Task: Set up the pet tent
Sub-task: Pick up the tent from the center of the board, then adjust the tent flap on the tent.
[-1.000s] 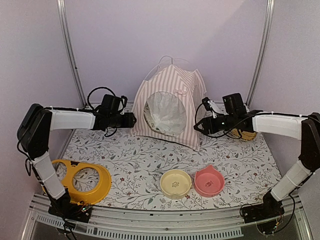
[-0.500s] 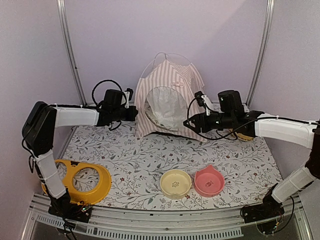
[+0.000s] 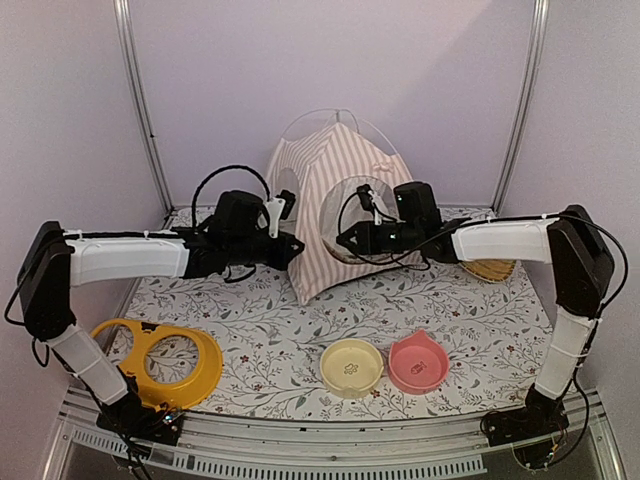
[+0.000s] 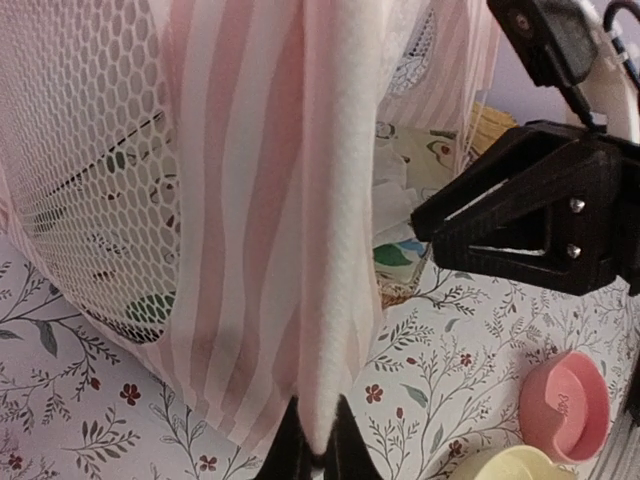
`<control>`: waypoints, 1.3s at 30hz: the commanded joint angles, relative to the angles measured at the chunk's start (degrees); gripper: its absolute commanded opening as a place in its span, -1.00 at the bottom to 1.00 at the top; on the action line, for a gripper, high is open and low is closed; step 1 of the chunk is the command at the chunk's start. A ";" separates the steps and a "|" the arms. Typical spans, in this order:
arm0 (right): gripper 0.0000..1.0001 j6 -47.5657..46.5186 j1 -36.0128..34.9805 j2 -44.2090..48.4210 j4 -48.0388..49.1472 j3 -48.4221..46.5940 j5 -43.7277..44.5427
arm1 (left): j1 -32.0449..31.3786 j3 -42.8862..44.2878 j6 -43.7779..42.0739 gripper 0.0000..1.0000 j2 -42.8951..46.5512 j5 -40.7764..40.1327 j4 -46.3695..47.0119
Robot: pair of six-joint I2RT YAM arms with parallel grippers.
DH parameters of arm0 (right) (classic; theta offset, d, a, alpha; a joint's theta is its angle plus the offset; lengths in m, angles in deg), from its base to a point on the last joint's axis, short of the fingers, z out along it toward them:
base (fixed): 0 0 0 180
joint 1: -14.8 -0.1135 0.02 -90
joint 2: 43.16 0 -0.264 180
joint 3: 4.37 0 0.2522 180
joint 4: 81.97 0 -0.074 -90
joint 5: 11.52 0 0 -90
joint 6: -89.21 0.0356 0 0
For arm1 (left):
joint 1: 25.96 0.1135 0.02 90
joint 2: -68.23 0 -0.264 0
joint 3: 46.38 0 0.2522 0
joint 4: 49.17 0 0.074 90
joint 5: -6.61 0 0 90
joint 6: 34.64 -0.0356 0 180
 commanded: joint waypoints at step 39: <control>0.98 -7.19 -8.11 4.68 5.56 4.23 28.98 | -0.05 -2.89 10.50 -1.00 7.07 -2.28 -9.30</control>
